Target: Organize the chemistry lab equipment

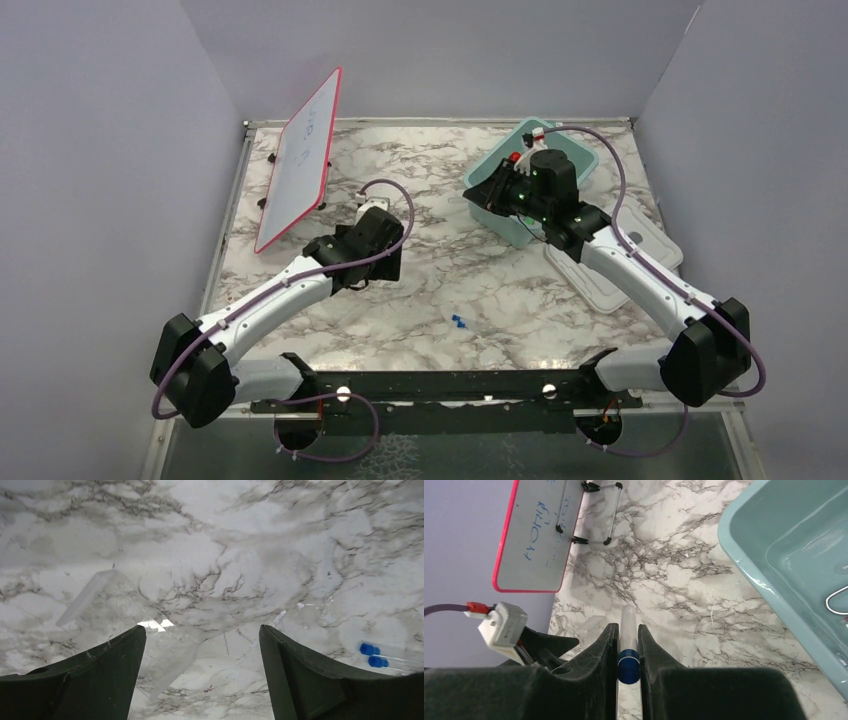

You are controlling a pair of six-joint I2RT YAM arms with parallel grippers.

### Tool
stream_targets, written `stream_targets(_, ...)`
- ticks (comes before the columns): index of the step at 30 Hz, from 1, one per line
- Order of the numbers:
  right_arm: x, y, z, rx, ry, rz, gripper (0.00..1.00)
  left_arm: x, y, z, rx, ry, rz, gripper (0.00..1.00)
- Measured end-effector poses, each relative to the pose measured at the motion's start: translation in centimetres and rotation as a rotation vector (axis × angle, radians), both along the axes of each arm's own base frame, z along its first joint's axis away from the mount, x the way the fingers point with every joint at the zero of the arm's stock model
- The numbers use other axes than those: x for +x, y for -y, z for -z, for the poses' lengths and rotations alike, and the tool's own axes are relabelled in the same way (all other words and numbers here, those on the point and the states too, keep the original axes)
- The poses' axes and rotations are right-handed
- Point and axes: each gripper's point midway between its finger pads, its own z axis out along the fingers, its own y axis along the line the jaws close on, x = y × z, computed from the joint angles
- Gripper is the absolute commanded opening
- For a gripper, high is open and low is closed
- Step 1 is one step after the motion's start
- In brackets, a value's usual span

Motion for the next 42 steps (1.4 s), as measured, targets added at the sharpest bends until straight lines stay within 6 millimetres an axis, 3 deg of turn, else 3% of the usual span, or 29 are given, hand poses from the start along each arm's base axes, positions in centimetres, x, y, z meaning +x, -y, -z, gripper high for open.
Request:
stream_targets(5,-0.1,-0.2,0.8,-0.011,-0.017,-0.005,0.09,-2.3,-1.9,4.4,0.047,-0.095,-0.055,0.95)
stream_targets(10,-0.2,-0.3,1.4,-0.020,-0.031,-0.010,0.09,-3.6,-2.8,6.4,0.054,-0.135,-0.104,0.99)
stream_targets(16,-0.4,-0.4,1.9,-0.027,-0.042,-0.015,0.09,-4.6,-4.3,6.8,0.016,-0.116,-0.224,0.99)
stream_targets(30,-1.1,-0.2,3.0,-0.057,-0.076,-0.023,0.09,-5.2,-9.9,7.0,-0.127,-0.079,-0.607,0.99)
stream_targets(35,-1.1,-0.1,3.1,-0.069,-0.073,-0.029,0.09,-5.9,-9.9,9.1,-0.143,-0.140,-0.616,0.98)
stream_targets(42,-1.2,0.0,3.3,-0.086,-0.069,-0.037,0.09,-4.2,-6.1,8.7,-0.290,-0.131,-0.440,0.91)
